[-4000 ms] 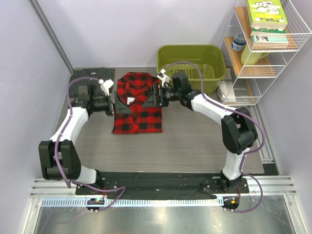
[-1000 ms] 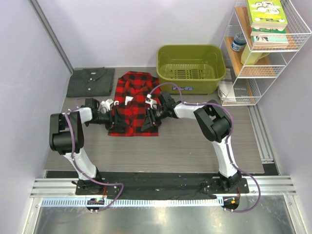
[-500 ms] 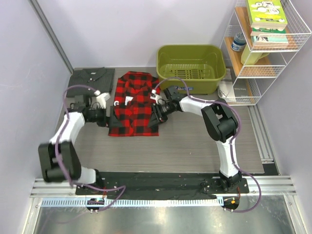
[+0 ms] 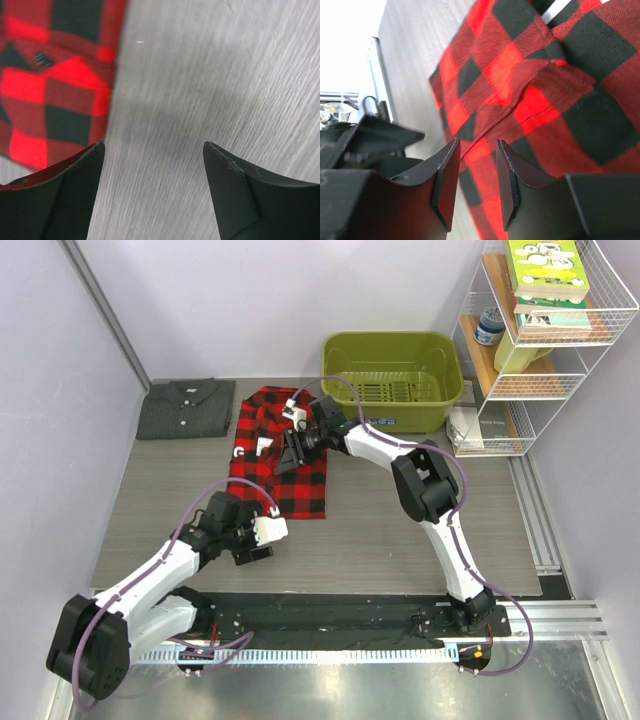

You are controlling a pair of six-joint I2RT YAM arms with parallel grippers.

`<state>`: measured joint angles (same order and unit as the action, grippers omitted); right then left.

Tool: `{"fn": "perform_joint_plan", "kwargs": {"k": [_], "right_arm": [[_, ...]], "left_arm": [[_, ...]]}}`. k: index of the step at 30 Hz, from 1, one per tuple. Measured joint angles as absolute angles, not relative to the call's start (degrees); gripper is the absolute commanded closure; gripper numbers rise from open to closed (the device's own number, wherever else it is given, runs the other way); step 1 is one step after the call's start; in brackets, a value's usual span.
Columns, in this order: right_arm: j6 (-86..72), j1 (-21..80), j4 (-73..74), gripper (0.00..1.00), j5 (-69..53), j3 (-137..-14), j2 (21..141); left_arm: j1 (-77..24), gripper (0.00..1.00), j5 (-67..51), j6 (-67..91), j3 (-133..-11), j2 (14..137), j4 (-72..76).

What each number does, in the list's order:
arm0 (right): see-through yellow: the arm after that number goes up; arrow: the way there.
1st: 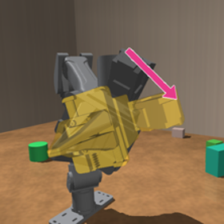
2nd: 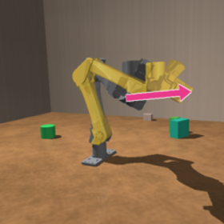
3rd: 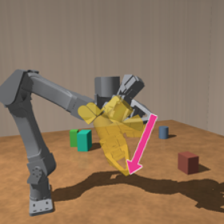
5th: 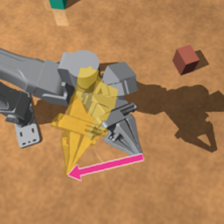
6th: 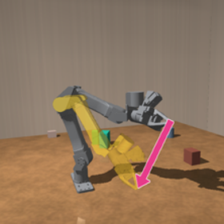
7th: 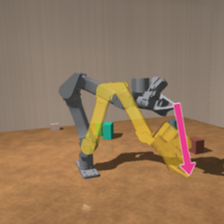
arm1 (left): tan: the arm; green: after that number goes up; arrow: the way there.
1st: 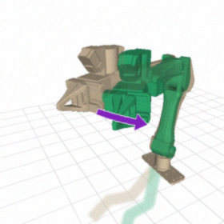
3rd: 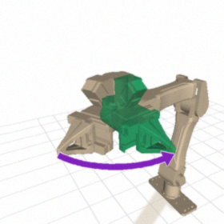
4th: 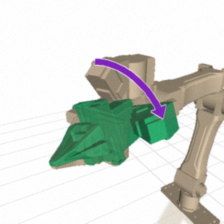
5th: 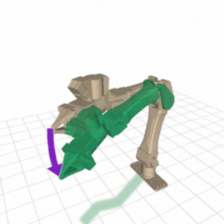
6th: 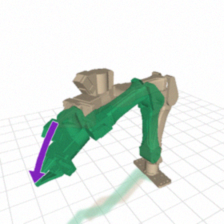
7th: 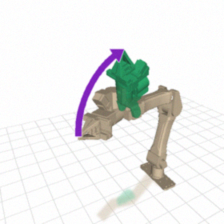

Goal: Fold and stack the long sleeve shirts
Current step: Fold the shirt

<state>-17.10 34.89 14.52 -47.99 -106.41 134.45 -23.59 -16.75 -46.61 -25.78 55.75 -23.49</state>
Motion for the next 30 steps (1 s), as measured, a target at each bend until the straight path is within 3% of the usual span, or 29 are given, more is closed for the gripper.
{"fn": "perform_joint_plan", "kwargs": {"k": [8, 12, 17, 19, 24, 30], "right_arm": [[-16.2, 36.7, 14.5, 0.60, -45.8, -107.8, 139.5], [-14.9, 36.8, 14.3, 0.60, -46.0, -107.7, 140.2], [-13.6, 36.7, 13.2, 0.60, -46.8, -106.9, 140.2], [-13.4, 36.6, 12.9, 0.60, -47.1, -106.7, 140.2], [-12.4, 36.6, 12.5, 0.59, -47.5, -106.4, 140.2], [-11.4, 36.6, 12.3, 0.49, -47.4, -103.7, 137.9]], "left_arm": [[-29.8, 0.31, -8.8, -52.7, -20.4, 59.3, -8.0], [-30.5, 0.45, -5.6, -54.5, -20.1, 64.3, 0.3], [-30.7, 0.55, -3.1, -56.7, -20.1, 70.0, 8.2], [-30.7, 0.69, -3.0, -57.4, -20.1, 70.9, 9.2], [-30.7, 1.00, -4.4, -57.7, -22.2, 70.5, 1.5], [-30.7, 1.00, -9.4, -56.3, -29.7, 66.2, -16.1]]}}
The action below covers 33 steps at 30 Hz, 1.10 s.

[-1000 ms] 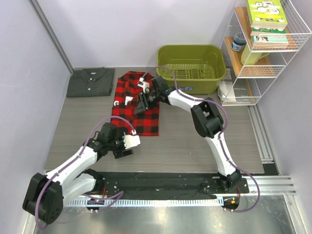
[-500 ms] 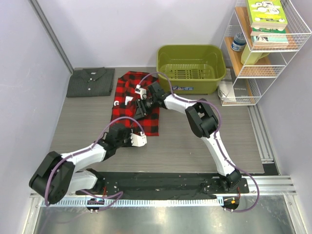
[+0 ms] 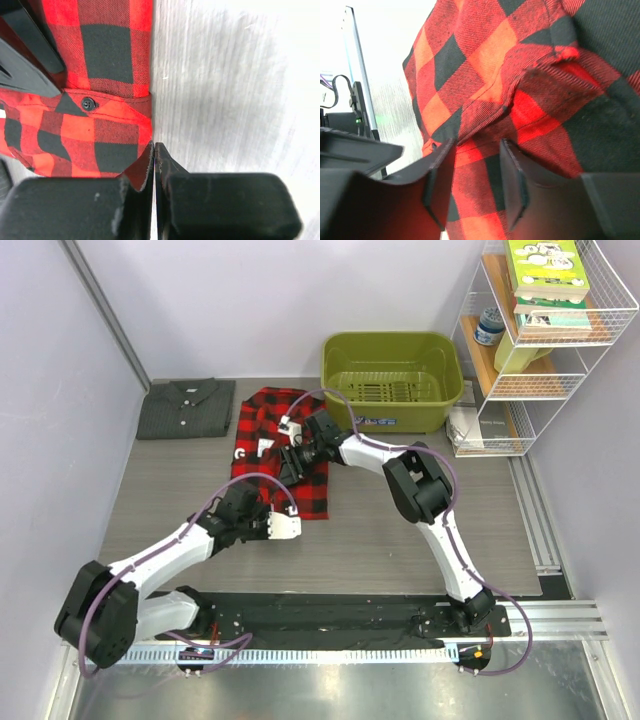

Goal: Fold and stack the long sleeve shirts
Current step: Fold the shirt

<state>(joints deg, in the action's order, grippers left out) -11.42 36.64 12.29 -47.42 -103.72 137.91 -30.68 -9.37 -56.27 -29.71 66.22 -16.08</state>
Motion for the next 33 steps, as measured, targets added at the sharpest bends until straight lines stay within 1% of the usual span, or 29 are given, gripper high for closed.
{"fn": "perform_joint_plan", "kwargs": {"k": [1, 5, 6, 8, 10, 11, 16, 19, 22, 24, 25, 27, 28, 29, 30, 33], "right_arm": [[-11.2, 36.6, 12.5, 0.47, -47.4, -103.2, 137.4], [-10.4, 36.4, 14.6, 0.47, -47.0, -102.3, 135.5], [-10.3, 36.3, 15.2, 0.48, -46.9, -102.3, 135.1], [-10.1, 36.1, 16.1, 0.48, -46.7, -102.3, 134.5], [-9.7, 35.8, 16.5, 0.48, -46.6, -102.3, 134.1], [-9.6, 35.7, 16.6, 0.48, -46.6, -102.3, 134.1], [-9.7, 35.3, 16.7, 0.49, -46.0, -102.3, 134.1], [-9.7, 35.2, 16.3, 0.49, -45.6, -102.7, 134.8], [-9.5, 35.2, 15.4, 0.50, -45.5, -103.4, 136.5], [-9.5, 35.1, 14.6, 0.50, -46.5, -103.7, 137.3], [-9.5, 35.1, 14.6, 0.51, -46.6, -103.7, 137.3], [-9.3, 35.1, 14.3, 0.51, -46.7, -103.7, 137.5], [-9.2, 35.1, 14.2, 0.51, -46.8, -103.7, 137.6], [-9.2, 35.1, 14.1, 0.51, -47.0, -103.7, 137.6], [-9.1, 35.1, 14.0, 0.51, -47.1, -103.7, 137.7], [-8.7, 35.1, 14.0, 0.50, -47.2, -103.7, 137.7]], "left_arm": [[-30.7, 1.00, -10.5, -55.9, -31.3, 65.7, -19.1], [-30.7, 0.99, -14.1, -53.8, -35.8, 63.8, -28.0], [-30.7, 0.87, -14.9, -53.0, -36.5, 63.3, -29.8], [-30.7, 0.55, -15.4, -52.0, -37.0, 62.4, -31.4], [-30.7, 0.50, -14.9, -50.5, -36.5, 61.7, -31.4], [-30.7, 0.46, -14.3, -49.7, -35.7, 61.4, -30.5], [-31.1, 0.45, -10.1, -48.6, -30.8, 63.6, -23.6], [-31.9, 0.46, -7.5, -48.6, -28.1, 67.5, -17.4], [-33.1, 0.50, -4.7, -48.9, -27.2, 70.2, -8.8], [-33.8, 0.57, -2.4, -49.9, -26.8, 72.8, -2.6], [-34.0, 0.66, -1.4, -50.0, -26.7, 73.8, -0.4], [-34.3, 0.77, 0.3, -50.6, -26.5, 76.2, 3.7], [-34.4, 0.90, 0.5, -51.0, -26.5, 77.0, 4.3], [-34.5, 0.95, 1.1, -51.2, -26.6, 77.6, 4.9], [-34.6, 0.99, 1.3, -51.6, -26.9, 78.2, 4.7], [-34.7, 1.00, 1.4, -51.5, -28.1, 78.3, 2.2]]}}
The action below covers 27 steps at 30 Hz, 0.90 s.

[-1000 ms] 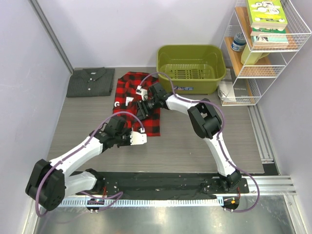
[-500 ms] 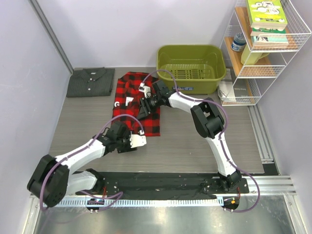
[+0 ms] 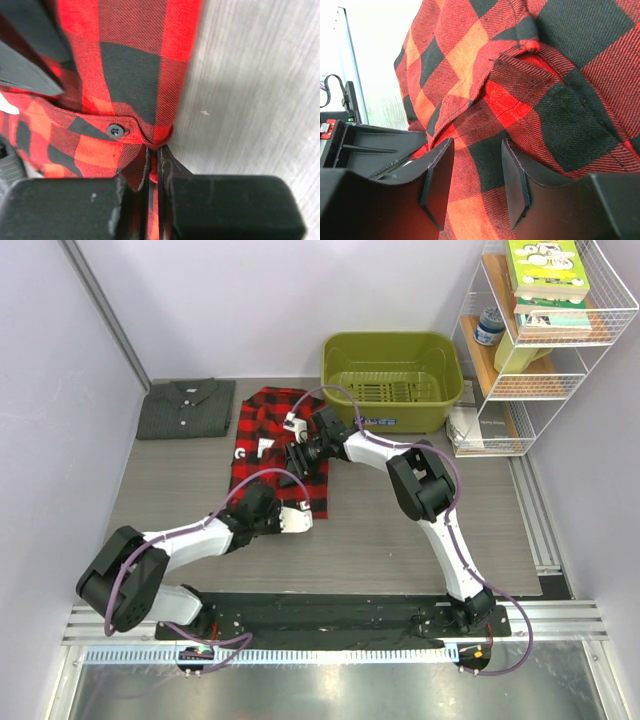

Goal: Fold and stack the long sleeve shirts
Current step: Fold the shirt

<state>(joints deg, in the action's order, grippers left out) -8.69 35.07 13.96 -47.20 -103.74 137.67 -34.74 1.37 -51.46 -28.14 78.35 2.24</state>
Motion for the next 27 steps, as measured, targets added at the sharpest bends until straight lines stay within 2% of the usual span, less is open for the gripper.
{"fn": "perform_joint_plan", "kwargs": {"k": [2, 9, 12, 19, 27], "right_arm": [[-8.6, 35.1, 13.9, 0.47, -47.4, -103.7, 137.6], [-8.6, 35.4, 16.3, 0.27, -48.5, -103.2, 135.7], [-8.4, 35.4, 18.2, 0.24, -48.0, -103.4, 133.5], [-5.6, 32.9, 20.4, 0.24, -46.6, -108.8, 130.7], [-2.5, 31.3, 21.3, 0.28, -43.7, -113.3, 132.4]], "left_arm": [[-34.7, 1.00, -0.2, -51.6, -30.2, 77.6, -3.0], [-34.5, 1.00, -11.3, -51.0, -42.2, 72.9, -27.3], [-34.5, 1.00, -17.3, -51.0, -47.9, 72.6, -39.4], [-34.7, 1.00, -32.2, -52.4, -62.6, 75.5, -67.4], [-32.6, 1.00, -41.2, -53.7, -78.8, 89.7, -75.4]]}}
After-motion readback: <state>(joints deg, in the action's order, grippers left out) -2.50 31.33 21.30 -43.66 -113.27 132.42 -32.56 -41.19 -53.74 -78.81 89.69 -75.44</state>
